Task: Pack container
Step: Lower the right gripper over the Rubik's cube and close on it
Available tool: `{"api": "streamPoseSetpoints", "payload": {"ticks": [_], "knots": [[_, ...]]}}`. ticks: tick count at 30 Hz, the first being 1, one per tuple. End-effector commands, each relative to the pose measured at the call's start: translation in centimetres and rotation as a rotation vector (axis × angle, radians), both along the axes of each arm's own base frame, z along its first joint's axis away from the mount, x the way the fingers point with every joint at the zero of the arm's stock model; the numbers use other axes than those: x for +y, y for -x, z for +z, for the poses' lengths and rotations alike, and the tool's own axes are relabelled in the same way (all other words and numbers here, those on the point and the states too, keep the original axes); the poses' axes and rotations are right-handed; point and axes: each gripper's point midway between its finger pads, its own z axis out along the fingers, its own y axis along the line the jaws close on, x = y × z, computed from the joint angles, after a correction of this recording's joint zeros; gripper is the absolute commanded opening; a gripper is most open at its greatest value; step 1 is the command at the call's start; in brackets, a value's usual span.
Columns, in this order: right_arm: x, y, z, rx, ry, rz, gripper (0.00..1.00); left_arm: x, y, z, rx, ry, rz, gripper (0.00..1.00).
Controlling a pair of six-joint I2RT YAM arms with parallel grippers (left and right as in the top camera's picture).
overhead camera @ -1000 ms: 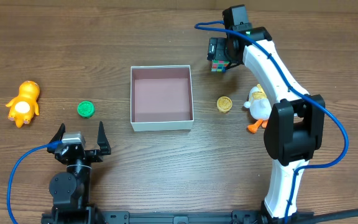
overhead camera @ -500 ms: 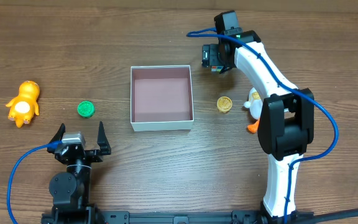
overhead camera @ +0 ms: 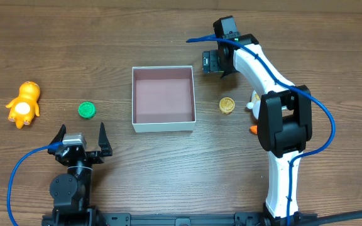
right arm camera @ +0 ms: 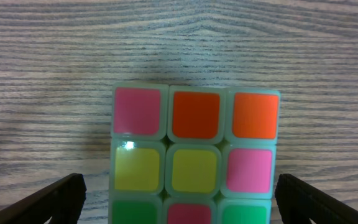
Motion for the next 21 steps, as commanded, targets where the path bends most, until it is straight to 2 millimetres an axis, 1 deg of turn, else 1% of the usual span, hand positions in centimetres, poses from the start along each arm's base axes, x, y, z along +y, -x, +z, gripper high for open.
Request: {"api": "streamPoseSetpoints", "payload": {"ticks": [1,5,14,16,19,21], "knots": [[-0.1,-0.9,0.7,-0.034,0.006,-0.004,0.99,0.2,0.0,0.1,-0.005,-0.023,0.009,1.00],[0.0,-1.3,0.8,-0.050,0.001,-0.004,0.91,0.2,0.0,0.1,-0.005,-0.023,0.009,1.00],[0.1,-1.9,1.1,-0.076,-0.001,-0.006,0.89,0.2,0.0,0.1,-0.005,-0.023,0.009,1.00],[-0.1,-2.0,1.2,-0.082,0.010,-0.012,0.85,0.2,0.0,0.1,-0.005,-0.023,0.009,1.00],[-0.2,-2.0,1.2,-0.084,0.011,-0.012,0.75,0.2,0.0,0.1,-0.005,-0.023,0.009,1.00],[-0.2,-2.0,1.2,-0.083,0.011,-0.013,0.72,0.2,0.0,0.1,-0.005,-0.023,0.009,1.00]]}}
